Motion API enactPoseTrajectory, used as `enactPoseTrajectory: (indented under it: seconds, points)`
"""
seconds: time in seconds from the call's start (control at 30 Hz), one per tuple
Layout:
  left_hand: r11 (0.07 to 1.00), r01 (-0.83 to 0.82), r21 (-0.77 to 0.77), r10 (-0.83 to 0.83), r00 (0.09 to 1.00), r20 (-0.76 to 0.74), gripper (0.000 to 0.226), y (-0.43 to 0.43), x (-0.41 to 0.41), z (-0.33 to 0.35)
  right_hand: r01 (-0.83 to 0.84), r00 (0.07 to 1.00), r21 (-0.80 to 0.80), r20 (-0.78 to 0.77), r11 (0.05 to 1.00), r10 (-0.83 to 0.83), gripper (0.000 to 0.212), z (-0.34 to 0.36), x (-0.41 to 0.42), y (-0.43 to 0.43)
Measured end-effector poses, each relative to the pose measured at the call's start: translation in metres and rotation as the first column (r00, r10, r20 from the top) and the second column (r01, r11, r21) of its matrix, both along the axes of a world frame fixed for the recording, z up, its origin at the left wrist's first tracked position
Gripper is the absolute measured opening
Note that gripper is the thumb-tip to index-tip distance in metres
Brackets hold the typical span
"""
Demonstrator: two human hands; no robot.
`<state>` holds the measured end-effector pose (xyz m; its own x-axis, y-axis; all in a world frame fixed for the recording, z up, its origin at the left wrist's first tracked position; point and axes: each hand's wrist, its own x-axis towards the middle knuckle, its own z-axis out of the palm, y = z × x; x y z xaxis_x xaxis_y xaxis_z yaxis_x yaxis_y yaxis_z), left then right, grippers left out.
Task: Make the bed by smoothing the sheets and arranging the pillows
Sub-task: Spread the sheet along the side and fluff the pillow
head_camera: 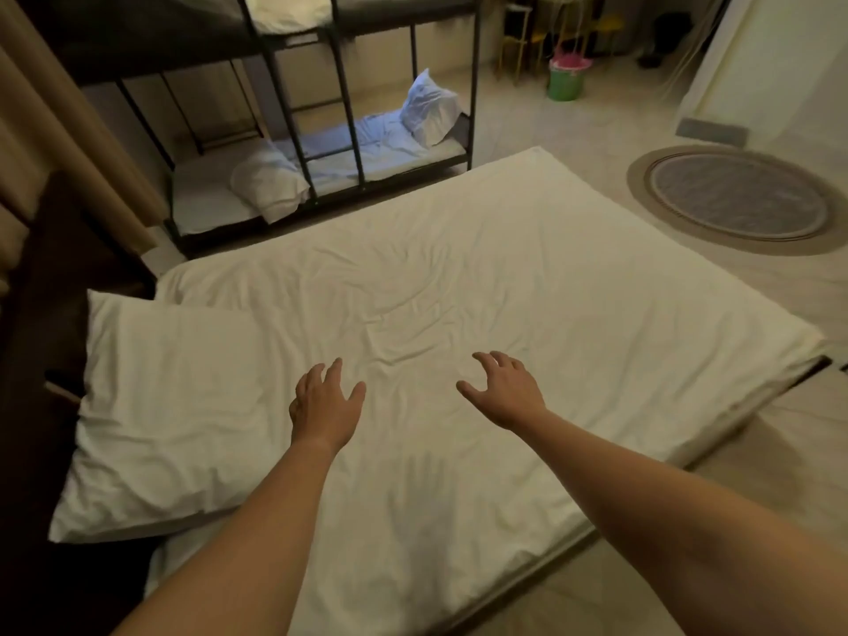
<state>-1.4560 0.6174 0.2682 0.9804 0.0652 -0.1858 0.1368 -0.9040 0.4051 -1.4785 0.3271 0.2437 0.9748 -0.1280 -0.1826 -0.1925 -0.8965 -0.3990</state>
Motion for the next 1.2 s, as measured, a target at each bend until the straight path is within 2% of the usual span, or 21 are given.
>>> enactPoseTrajectory:
  seconds: [0.33,0.77,0.9,1.2]
  points:
    - [0.986,0.161,-0.039,-0.162,0.987,-0.019,0.066,-0.154,-0.016,0.02,0.147,0.989,-0.019,-0.016,0.989,-0.148,0.082,0.028,-0.06,-0.16]
    - [0.929,0.36,-0.091,-0.364,0.93,-0.039,0.067,-0.337,0.088,0.017,0.367,0.929,-0.034,-0.041,0.93,-0.368,0.083,0.033,-0.036,-0.326]
    - [0.904,0.423,-0.062,-0.426,0.903,-0.059,0.067,-0.385,0.115,0.016,0.432,0.9,-0.02,-0.052,0.902,-0.432,0.082,0.028,-0.028,-0.368]
    - [0.883,0.468,-0.039,-0.469,0.88,-0.072,0.066,-0.513,0.159,0.013,0.519,0.853,0.037,-0.08,0.854,-0.516,0.081,0.009,-0.013,-0.489]
